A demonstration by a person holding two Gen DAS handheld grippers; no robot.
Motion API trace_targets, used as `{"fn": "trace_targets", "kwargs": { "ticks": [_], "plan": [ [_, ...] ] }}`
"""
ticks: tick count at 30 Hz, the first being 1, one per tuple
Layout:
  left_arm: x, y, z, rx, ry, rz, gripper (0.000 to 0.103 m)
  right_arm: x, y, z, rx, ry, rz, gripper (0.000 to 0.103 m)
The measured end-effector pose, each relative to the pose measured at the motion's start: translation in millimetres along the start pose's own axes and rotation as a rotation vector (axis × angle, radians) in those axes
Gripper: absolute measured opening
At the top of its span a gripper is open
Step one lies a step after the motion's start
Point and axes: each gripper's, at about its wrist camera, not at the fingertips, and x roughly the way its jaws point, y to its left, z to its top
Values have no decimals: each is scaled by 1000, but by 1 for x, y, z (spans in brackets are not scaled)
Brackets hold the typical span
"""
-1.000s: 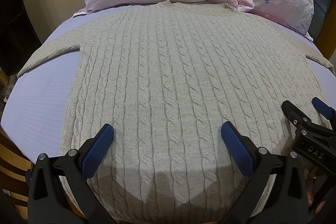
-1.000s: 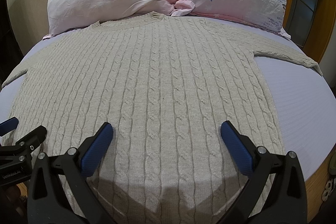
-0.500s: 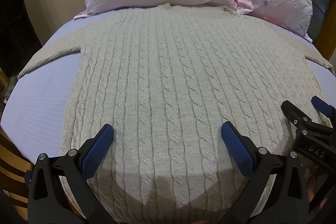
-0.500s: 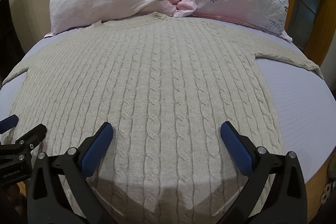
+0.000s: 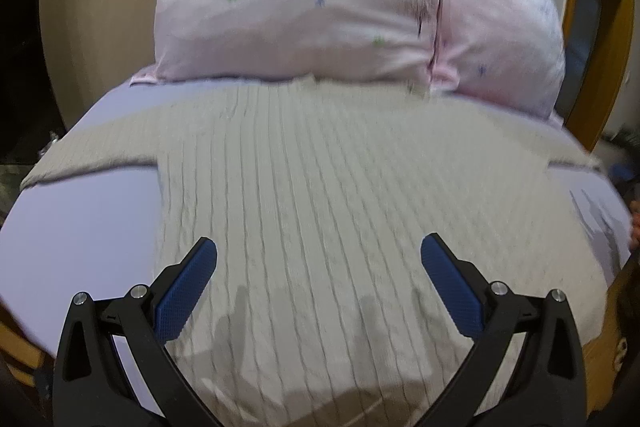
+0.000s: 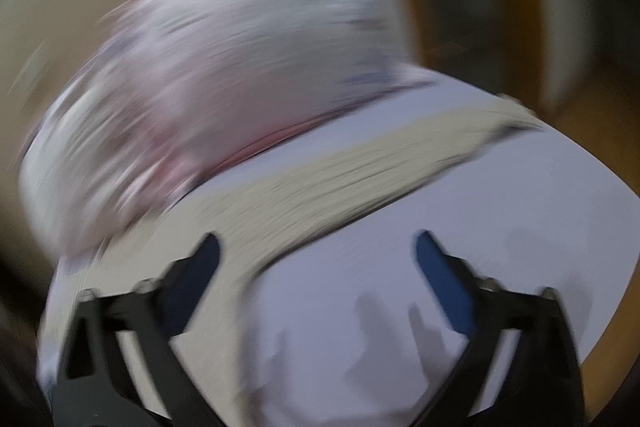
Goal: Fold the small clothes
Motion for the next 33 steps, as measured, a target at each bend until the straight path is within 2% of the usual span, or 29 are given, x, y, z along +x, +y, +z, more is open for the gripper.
{"fn": "trace_targets", "kwargs": {
  "ticks": [2,6,10,11,12,13,14,16,18,20,22,23,25,27,29,31,33],
  "plan": [
    [3,9,9,-19,-6,-17,102,29,-31,30,110,29,-59,58],
    [12,36,24,-81,-12,-37,102,73,-80,69,298,46,-150,58],
    [11,66,24,-181,-31,-47,102,105,-101,84,366,54,-174,54],
    [11,75,24,-210,-37,-52,102,105,-102,85,365,32,-183,48],
    [12,87,27,-259,-47,-55,102,111,-105,89,369,38,-182,25],
    [9,95,24,-290,-57,-55,102,117,-109,90,382,52,-164,11],
    [8,105,24,-325,-66,-52,102,115,-111,90,393,45,-154,10],
    [3,126,25,-390,-87,-39,102,97,-96,92,340,-45,-142,9],
    [-3,143,25,-426,-114,-20,102,71,-53,95,178,-143,-112,8],
    [-11,162,24,-457,-153,26,102,51,-5,95,43,-194,-41,8],
    [-14,180,26,-477,-173,95,102,24,63,81,-113,-229,86,8],
    [-15,185,27,-481,-176,114,102,8,106,68,-212,-236,173,8],
    [-15,200,29,-502,-187,154,102,-12,165,35,-347,-222,310,8],
    [-15,210,29,-532,-200,180,102,-20,234,-13,-510,-149,463,8],
    [-13,223,31,-573,-208,192,102,-12,286,-66,-650,-18,564,10],
    [-9,237,31,-616,-209,195,102,12,331,-132,-794,227,639,19],
    [-2,251,31,-655,-197,184,99,20,341,-166,-835,349,659,35]
  ]
}}
